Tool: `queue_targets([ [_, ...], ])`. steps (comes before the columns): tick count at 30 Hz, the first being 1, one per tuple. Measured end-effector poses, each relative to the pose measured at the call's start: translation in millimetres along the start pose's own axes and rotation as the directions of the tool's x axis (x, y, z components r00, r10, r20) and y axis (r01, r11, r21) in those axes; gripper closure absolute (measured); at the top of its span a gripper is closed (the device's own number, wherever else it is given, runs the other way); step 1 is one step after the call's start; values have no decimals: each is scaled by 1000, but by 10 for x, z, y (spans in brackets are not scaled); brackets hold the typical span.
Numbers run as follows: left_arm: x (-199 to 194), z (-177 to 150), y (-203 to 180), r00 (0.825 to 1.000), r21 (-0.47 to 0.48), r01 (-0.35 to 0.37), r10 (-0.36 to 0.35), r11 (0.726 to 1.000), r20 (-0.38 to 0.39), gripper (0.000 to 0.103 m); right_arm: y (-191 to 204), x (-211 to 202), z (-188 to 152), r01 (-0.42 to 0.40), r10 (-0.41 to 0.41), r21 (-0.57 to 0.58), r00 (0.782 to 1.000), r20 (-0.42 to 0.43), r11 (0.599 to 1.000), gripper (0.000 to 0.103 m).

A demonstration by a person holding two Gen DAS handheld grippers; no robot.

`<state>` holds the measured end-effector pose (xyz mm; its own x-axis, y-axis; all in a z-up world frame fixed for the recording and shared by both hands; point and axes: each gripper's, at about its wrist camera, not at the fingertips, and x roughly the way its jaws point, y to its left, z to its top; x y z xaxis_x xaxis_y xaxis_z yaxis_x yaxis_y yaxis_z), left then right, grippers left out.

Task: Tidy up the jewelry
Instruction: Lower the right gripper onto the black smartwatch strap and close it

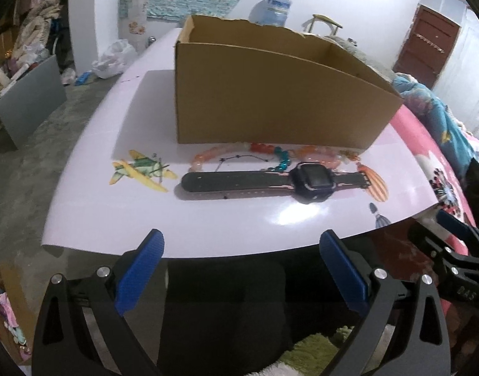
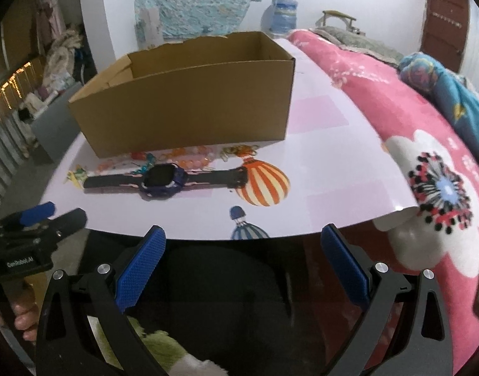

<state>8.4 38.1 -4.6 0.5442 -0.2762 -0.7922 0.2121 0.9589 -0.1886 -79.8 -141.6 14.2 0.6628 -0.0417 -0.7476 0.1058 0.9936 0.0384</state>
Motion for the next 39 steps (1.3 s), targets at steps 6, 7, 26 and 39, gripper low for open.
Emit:
queue_targets([
  [6, -162, 116, 55, 984, -46, 167, -164, 985, 77, 5, 3, 40, 97, -81, 81, 22, 997, 10, 996, 8],
  [7, -172, 150, 45, 983, -32, 166, -163, 986, 90, 5, 3, 57, 113, -93, 93, 27, 996, 8, 995, 8],
  [26, 231, 267, 322, 1000, 2, 20, -20, 1000, -5, 20, -262, 485, 342, -172, 182, 134, 981, -68, 976, 15],
  [39, 494, 432, 512, 995, -99, 66, -73, 993, -64, 39, -411, 687, 424, -188, 205, 171, 975, -85, 967, 36],
])
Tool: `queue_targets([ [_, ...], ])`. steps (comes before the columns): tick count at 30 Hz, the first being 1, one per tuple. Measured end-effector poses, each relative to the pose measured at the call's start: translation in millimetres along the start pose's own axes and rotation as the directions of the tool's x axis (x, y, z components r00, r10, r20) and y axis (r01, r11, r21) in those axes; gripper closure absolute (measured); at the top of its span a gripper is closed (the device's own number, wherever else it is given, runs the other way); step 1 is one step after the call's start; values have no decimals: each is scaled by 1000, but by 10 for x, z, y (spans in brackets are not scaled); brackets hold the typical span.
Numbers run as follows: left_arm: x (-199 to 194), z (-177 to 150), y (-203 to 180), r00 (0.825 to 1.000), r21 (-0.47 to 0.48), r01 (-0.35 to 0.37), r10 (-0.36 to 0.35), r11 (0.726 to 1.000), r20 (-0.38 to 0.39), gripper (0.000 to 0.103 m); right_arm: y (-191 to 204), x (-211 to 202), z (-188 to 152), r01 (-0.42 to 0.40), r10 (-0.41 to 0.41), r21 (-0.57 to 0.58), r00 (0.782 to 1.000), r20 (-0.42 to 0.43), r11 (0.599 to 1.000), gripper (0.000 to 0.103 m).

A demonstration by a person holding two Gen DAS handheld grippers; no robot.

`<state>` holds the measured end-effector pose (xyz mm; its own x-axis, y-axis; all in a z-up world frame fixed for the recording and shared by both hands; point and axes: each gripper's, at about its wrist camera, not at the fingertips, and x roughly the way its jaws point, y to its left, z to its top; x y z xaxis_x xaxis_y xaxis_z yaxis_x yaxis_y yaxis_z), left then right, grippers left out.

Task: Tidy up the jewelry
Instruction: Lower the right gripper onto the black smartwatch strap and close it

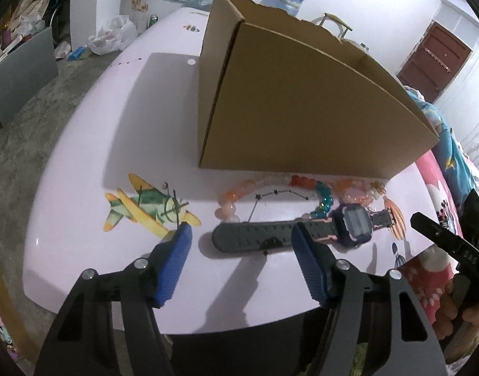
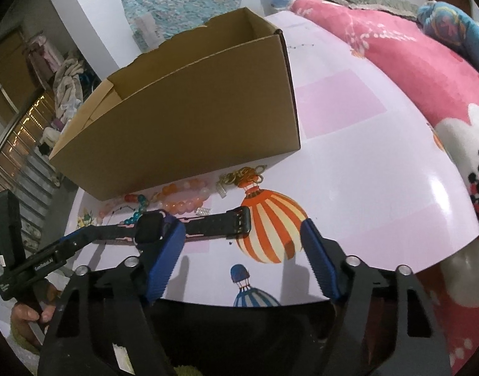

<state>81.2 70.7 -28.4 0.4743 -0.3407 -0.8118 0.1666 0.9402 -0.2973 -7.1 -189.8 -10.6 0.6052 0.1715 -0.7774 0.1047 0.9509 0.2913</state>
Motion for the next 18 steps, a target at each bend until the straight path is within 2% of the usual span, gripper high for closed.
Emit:
queue_targets([
  [5, -17, 33, 56, 995, -45, 99, -99, 994, -13, 48, -36, 121, 23, -16, 17, 22, 999, -34, 1000, 55],
  [8, -119, 50, 71, 985, -65, 174, -174, 983, 16, 48, -61, 188, 18, -21, 23, 35, 998, -62, 999, 65],
  [10, -186, 66, 86, 972, -78, 237, -234, 968, 35, 48, -53, 185, 24, -16, 18, 32, 998, -61, 999, 66],
  [14, -203, 92, 161, 924, -153, 381, -378, 912, 48, 48, -30, 197, 26, -6, 8, 20, 998, -60, 1000, 67],
  [17, -119, 93, 248, 893, -244, 445, -447, 861, 51, 49, -24, 201, 28, -3, 4, 16, 998, -59, 1000, 67],
  [18, -102, 91, 255, 889, -263, 452, -455, 853, 52, 49, -23, 202, 27, -1, 2, 15, 998, -58, 1000, 67],
])
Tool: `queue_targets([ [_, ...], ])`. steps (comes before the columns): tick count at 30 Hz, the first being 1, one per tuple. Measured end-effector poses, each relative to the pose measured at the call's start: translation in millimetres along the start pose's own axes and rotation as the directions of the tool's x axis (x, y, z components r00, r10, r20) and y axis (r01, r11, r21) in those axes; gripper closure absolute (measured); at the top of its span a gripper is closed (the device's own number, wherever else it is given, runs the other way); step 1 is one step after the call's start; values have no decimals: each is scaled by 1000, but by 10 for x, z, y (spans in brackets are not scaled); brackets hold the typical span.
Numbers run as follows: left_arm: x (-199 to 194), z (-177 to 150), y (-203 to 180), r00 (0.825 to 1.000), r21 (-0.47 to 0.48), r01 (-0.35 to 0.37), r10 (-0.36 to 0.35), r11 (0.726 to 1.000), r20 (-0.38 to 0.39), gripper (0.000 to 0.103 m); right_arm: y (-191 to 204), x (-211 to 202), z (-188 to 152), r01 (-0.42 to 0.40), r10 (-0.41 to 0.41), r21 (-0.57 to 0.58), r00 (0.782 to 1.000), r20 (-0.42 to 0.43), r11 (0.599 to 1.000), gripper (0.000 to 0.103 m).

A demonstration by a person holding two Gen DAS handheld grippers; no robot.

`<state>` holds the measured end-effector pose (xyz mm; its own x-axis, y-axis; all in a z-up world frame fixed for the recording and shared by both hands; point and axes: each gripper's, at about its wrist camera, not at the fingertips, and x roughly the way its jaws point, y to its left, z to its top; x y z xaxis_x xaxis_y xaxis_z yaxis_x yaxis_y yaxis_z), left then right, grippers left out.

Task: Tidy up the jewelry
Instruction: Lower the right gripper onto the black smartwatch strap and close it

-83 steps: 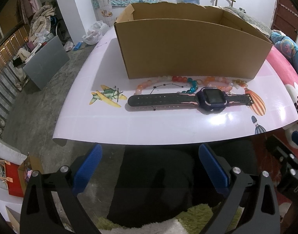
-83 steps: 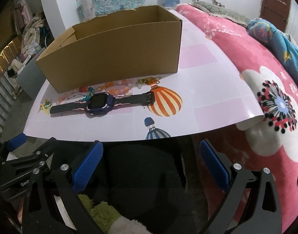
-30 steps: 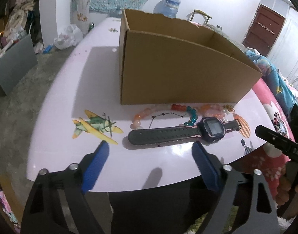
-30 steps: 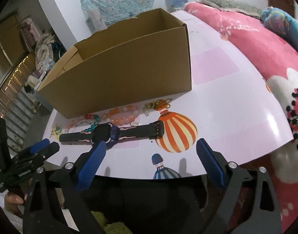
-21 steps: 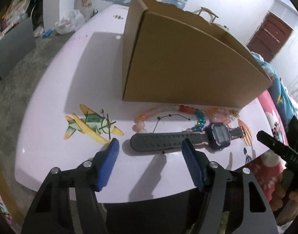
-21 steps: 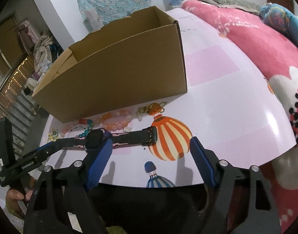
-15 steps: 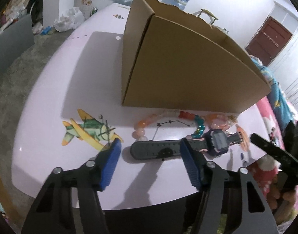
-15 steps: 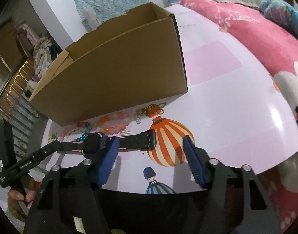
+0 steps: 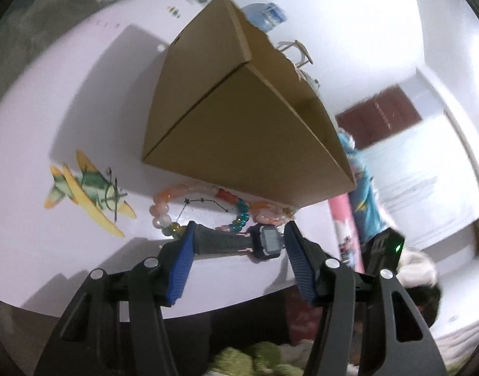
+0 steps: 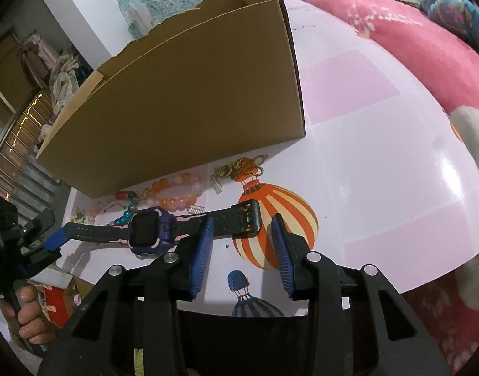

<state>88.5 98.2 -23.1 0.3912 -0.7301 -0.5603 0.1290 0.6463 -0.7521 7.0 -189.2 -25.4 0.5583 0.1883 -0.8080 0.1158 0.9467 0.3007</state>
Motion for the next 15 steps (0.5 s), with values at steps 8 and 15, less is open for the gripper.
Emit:
queue_targets([
  [8, 64, -24, -129, 991, 105, -133, 133, 985, 6, 64, -10, 32, 8, -13, 14, 9, 1000, -9, 1000, 79],
  [15, 164, -77, -245, 961, 226, -274, 272, 935, 41, 82, -68, 8, 77, 12, -12, 16, 1000, 4, 1000, 83],
])
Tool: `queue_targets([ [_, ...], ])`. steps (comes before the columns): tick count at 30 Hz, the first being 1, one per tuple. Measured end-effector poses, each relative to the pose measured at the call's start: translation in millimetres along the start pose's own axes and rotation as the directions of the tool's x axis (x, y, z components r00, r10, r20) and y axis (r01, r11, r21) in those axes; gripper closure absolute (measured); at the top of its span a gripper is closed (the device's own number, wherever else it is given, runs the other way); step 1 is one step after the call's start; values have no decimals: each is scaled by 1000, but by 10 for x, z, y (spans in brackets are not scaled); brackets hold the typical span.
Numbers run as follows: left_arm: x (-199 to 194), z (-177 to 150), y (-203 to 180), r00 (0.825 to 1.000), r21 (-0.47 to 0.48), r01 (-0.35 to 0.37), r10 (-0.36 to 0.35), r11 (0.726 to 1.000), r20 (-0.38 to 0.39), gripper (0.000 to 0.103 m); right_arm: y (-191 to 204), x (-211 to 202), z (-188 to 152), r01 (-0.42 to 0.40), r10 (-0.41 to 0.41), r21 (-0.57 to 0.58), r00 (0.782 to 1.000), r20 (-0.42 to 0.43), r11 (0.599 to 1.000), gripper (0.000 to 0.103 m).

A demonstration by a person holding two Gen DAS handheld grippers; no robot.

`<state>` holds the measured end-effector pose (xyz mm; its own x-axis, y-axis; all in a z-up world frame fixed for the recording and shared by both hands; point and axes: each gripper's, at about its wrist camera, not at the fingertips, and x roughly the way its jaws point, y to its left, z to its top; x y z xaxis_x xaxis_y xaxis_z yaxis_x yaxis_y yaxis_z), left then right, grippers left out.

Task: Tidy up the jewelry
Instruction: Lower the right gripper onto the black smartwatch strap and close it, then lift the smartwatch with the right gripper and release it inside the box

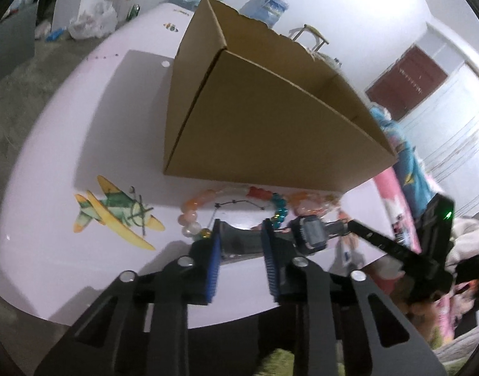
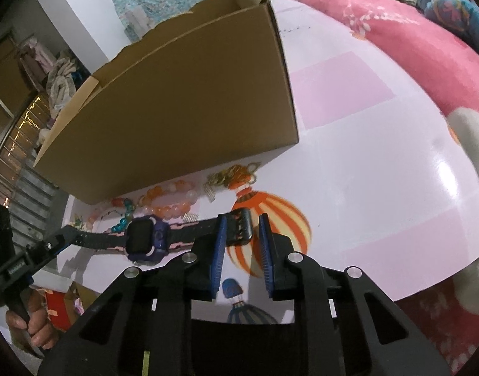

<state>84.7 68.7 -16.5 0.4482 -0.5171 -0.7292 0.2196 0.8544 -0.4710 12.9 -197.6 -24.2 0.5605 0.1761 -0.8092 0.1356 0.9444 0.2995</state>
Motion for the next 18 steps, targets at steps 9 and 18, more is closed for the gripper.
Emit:
queue_targets([
  [9, 8, -61, -114, 996, 100, -85, 84, 991, 14, 99, 170, 97, 44, 49, -48, -88, 999, 13, 995, 97],
  [18, -189, -77, -353, 994, 197, -91, 76, 976, 83, 101, 201, -134, 81, -12, 19, -90, 997, 73, 996, 101],
])
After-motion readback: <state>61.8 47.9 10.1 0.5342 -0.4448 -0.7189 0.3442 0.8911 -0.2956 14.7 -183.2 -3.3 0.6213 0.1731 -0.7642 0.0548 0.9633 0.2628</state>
